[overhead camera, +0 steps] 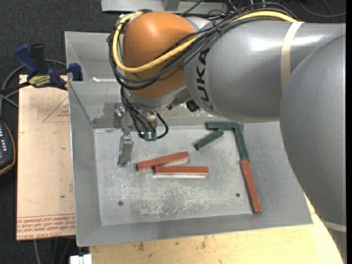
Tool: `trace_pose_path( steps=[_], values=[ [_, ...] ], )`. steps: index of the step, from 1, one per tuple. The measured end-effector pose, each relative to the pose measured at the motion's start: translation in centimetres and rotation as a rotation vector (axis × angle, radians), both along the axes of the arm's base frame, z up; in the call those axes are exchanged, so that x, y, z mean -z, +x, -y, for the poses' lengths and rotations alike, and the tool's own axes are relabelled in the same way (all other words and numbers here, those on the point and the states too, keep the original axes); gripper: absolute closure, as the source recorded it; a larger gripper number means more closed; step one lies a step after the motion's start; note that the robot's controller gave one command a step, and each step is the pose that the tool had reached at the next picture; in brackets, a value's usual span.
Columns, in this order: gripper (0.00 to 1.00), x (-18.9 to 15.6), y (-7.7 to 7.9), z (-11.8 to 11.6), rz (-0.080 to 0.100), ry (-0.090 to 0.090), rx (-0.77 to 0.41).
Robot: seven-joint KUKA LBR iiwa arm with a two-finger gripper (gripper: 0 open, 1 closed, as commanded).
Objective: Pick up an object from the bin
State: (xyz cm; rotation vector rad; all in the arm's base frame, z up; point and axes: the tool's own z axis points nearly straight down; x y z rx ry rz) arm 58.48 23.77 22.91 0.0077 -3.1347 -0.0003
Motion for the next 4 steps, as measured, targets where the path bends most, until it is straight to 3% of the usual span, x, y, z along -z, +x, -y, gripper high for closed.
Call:
trace_pose_path(
  steps=[1,2,3,4],
  values=[
    [0.0,-5.0,4.1,2.2,0.015,0.002,-0.12],
    [0.0,9.0,5.6,10.1,0.002,-0.003,0.173],
    [0.0,16.1,-1.7,13.0,0.002,0.001,-0.216],
    [1.0,15.8,-1.5,12.9,0.008,0.002,-0.216]
  ],
)
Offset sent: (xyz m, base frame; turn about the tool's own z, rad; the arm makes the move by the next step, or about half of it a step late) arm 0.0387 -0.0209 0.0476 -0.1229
